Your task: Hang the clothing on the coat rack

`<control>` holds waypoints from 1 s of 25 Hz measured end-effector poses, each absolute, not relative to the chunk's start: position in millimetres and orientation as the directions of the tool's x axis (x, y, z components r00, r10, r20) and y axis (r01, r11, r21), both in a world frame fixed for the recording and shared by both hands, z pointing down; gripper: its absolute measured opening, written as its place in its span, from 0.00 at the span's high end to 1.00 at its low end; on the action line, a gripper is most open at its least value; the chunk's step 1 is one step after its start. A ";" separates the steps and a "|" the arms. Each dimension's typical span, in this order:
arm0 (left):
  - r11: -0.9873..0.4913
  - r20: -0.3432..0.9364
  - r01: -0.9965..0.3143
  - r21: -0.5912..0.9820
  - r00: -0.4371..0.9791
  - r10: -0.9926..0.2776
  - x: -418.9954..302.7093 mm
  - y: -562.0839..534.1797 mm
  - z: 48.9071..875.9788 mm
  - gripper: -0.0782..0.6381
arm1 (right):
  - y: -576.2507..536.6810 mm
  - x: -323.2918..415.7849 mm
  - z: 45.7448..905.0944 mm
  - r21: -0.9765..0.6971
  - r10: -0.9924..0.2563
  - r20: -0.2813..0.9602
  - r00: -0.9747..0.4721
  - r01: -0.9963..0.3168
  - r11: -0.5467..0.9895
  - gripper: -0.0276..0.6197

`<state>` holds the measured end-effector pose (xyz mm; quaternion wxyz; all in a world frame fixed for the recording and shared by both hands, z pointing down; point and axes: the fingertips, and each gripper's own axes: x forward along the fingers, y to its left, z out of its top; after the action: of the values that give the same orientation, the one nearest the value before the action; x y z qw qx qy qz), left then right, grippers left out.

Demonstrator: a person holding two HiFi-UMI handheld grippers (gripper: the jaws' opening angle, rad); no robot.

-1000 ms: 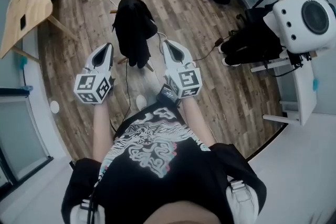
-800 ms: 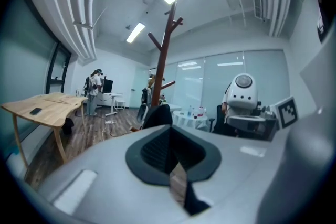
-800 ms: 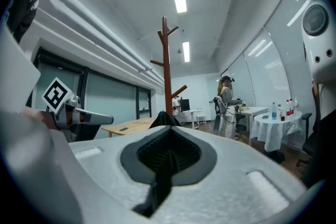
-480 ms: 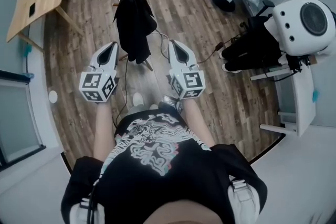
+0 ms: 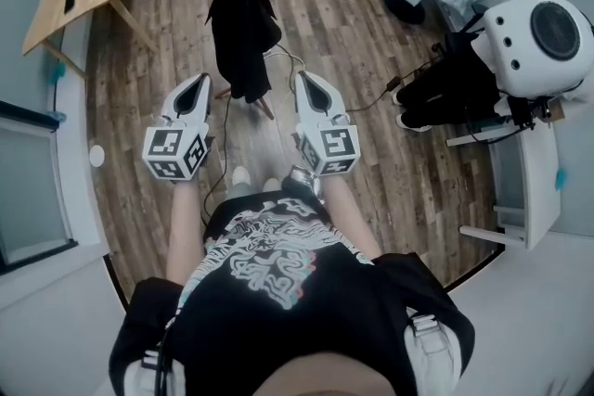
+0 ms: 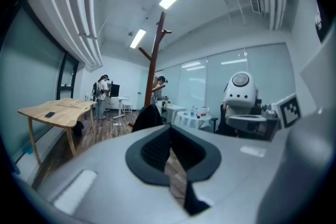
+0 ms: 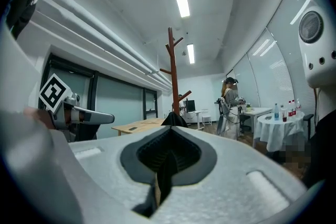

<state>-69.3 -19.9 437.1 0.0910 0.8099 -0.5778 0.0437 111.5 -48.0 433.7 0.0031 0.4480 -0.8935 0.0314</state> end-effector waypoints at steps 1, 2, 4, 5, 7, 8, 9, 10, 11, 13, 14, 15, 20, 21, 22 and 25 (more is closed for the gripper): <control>-0.313 0.180 -0.946 0.090 0.324 -0.929 -69.3 -18.1 437.2 0.91 | -46.1 110.2 432.9 -0.058 -0.797 0.031 -0.603 -0.797 0.601 0.96; -0.310 0.183 -0.947 0.083 0.321 -0.929 -68.7 -16.8 437.3 0.91 | -44.1 109.0 432.3 -0.061 -0.794 0.029 -0.607 -0.794 0.605 0.96; -0.311 0.184 -0.948 0.074 0.319 -0.930 -65.7 -15.7 437.1 0.91 | -41.4 109.5 431.2 -0.058 -0.793 0.024 -0.609 -0.793 0.607 0.96; -0.313 0.184 -0.947 0.071 0.321 -0.929 -63.9 -15.6 437.1 0.91 | -41.2 111.4 431.1 -0.057 -0.796 0.022 -0.604 -0.796 0.603 0.96; -0.315 0.188 -0.947 0.071 0.322 -0.928 -63.0 -14.3 438.6 0.91 | -41.5 114.9 432.9 -0.062 -0.805 0.025 -0.593 -0.805 0.591 0.96; -0.312 0.190 -0.947 0.074 0.321 -0.928 -64.3 -13.0 440.0 0.91 | -40.7 115.3 434.5 -0.066 -0.807 0.030 -0.590 -0.806 0.588 0.96; -0.308 0.192 -0.948 0.078 0.318 -0.929 -66.4 -11.9 441.4 0.91 | -39.6 114.8 435.6 -0.067 -0.807 0.035 -0.590 -0.807 0.587 0.96; -0.304 0.193 -0.949 0.080 0.314 -0.929 -68.5 -11.6 442.3 0.91 | -39.1 114.0 436.0 -0.066 -0.806 0.038 -0.590 -0.807 0.587 0.96; -0.301 0.193 -0.950 0.080 0.311 -0.931 -70.1 -12.1 442.7 0.91 | -39.3 113.4 435.7 -0.062 -0.807 0.041 -0.590 -0.807 0.587 0.96; -0.295 0.195 -0.953 0.075 0.304 -0.933 -71.8 -12.0 443.9 0.91 | -39.1 112.6 435.6 -0.056 -0.806 0.047 -0.590 -0.807 0.588 0.96; -0.290 0.198 -0.954 0.076 0.300 -0.933 -72.6 -10.9 445.6 0.91 | -37.9 111.8 435.9 -0.054 -0.804 0.051 -0.593 -0.805 0.590 0.96; -0.286 0.200 -0.955 0.078 0.296 -0.934 -73.5 -9.9 447.1 0.91 | -36.7 110.8 435.9 -0.052 -0.802 0.053 -0.595 -0.803 0.593 0.96; -0.277 0.193 -0.957 0.086 0.288 -0.938 -78.2 -9.0 447.1 0.91 | -35.2 108.2 437.3 -0.045 -0.799 0.060 -0.598 -0.802 0.596 0.96; -0.275 0.191 -0.958 0.083 0.287 -0.939 -78.5 -9.2 446.7 0.91 | -35.5 108.9 438.1 -0.049 -0.800 0.061 -0.597 -0.802 0.595 0.96; -0.274 0.190 -0.958 0.079 0.284 -0.940 -78.8 -9.3 446.5 0.91 | -36.1 109.3 438.3 -0.053 -0.800 0.060 -0.597 -0.802 0.594 0.96; -0.266 0.191 -0.961 0.070 0.275 -0.942 -80.3 -8.3 448.7 0.91 | -38.2 109.3 439.1 -0.058 -0.799 0.057 -0.598 -0.801 0.596 0.96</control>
<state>-80.3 -8.3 448.7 0.0859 0.7938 -0.5995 0.0557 109.3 -38.2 439.1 0.0124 0.4481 -0.8931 0.0385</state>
